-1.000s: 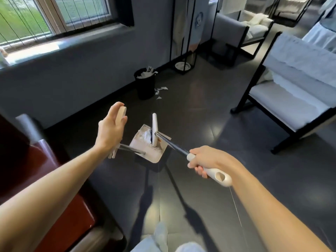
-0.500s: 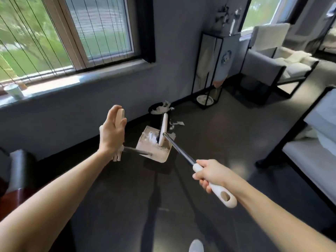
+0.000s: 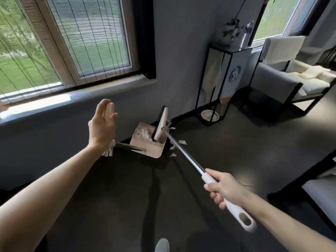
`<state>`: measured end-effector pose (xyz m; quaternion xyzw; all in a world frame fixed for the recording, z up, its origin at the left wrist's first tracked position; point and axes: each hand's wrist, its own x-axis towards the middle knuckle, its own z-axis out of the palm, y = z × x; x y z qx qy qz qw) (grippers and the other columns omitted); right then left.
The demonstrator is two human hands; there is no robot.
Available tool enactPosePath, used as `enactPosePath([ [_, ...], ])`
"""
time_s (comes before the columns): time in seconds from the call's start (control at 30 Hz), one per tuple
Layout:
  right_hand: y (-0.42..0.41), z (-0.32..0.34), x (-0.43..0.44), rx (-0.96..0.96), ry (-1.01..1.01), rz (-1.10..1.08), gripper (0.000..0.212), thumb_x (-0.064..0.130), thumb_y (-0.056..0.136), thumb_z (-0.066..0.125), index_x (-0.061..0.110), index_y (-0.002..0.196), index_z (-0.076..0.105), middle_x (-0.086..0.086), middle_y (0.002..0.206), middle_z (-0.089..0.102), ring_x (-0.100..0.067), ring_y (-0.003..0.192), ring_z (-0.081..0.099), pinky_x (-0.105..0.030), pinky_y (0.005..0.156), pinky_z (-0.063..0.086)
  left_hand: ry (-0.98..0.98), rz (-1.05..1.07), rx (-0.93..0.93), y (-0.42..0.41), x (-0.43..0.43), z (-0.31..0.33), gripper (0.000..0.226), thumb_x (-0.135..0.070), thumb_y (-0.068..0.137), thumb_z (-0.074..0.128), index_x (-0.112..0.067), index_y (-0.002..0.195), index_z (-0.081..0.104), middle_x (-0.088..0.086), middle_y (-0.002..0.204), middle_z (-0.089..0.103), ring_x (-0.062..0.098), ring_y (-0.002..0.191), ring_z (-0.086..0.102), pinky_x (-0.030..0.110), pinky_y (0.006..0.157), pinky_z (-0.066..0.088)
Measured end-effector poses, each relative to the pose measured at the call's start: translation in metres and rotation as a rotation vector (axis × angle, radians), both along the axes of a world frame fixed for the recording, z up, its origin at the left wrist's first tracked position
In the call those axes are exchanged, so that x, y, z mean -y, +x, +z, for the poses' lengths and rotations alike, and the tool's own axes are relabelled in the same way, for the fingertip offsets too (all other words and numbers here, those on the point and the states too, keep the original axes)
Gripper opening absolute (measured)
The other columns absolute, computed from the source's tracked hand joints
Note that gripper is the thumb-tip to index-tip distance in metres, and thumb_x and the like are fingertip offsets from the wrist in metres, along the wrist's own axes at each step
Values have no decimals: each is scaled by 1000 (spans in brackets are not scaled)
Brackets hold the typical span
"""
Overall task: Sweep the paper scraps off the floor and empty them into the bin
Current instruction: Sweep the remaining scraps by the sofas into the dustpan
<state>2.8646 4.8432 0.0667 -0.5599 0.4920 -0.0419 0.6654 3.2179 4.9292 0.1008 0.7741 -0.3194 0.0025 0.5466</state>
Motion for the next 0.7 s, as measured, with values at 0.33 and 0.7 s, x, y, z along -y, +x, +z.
enactPosePath([
  [0.33, 32, 28, 95, 153, 61, -147, 66, -2, 95, 51, 31, 148, 30, -2, 50, 43, -8, 35, 34, -18, 31, 30, 142, -109, 120, 60, 108, 11, 44, -30, 97, 54, -46, 135, 40, 10, 116, 65, 19, 87, 63, 30, 76, 50],
  [0.7, 40, 38, 171, 221, 109, -171, 67, -3, 94, 51, 30, 148, 29, -2, 51, 44, -7, 36, 36, -18, 31, 32, 651, -334, 528, 60, 200, -14, 48, -38, 99, 45, -44, 144, 31, 10, 115, 61, 38, 97, 60, 45, 80, 50],
])
